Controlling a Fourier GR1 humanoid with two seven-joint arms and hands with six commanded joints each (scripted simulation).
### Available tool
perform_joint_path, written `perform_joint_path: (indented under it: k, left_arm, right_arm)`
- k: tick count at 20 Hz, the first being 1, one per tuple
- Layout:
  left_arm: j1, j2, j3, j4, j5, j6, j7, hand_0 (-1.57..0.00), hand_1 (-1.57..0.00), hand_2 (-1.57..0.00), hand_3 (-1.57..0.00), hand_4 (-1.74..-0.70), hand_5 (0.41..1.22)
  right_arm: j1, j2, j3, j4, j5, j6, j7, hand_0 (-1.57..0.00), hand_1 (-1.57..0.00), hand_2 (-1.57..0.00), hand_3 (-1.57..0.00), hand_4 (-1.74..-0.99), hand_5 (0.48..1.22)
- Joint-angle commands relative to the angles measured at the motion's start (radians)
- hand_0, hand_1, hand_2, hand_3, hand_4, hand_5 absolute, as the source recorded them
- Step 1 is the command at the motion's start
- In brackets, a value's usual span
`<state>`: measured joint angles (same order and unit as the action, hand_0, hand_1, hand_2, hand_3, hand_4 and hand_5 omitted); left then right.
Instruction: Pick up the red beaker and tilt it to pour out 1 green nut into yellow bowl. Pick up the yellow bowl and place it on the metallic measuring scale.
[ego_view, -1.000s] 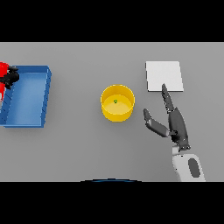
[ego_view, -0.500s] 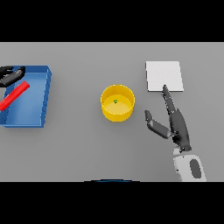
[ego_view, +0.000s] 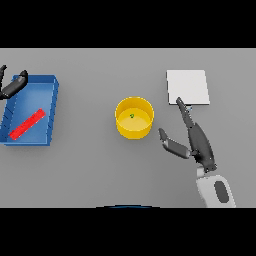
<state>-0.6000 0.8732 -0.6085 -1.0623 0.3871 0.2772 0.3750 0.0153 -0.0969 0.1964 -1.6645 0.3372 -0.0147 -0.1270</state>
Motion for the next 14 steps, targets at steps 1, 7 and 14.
perform_joint_path:
  k: [1,7,14]
  left_arm:
    - [0.0,0.003,0.002,-0.012,0.001,0.008,0.005,-0.03,-0.02,-0.02,-0.02,-0.71,0.685]
    - [-0.014,-0.014,0.011,0.004,0.016,-0.009,-0.025,-0.01,-0.01,-0.01,0.0,-0.72,0.664]
    - [-0.013,-0.008,0.013,0.004,0.023,-0.022,-0.023,0.0,0.0,0.0,0.0,-0.71,0.682]
  right_arm:
    - [-0.017,-0.02,0.014,0.004,0.013,0.028,0.009,0.0,0.0,0.0,0.0,-1.137,0.717]
    - [-0.236,-0.215,0.163,0.063,0.262,0.184,0.068,0.0,0.0,0.0,0.0,-1.22,0.701]
    - [-0.48,-0.312,0.345,0.211,0.456,0.325,-0.046,0.0,0.0,0.0,0.0,-1.213,0.705]
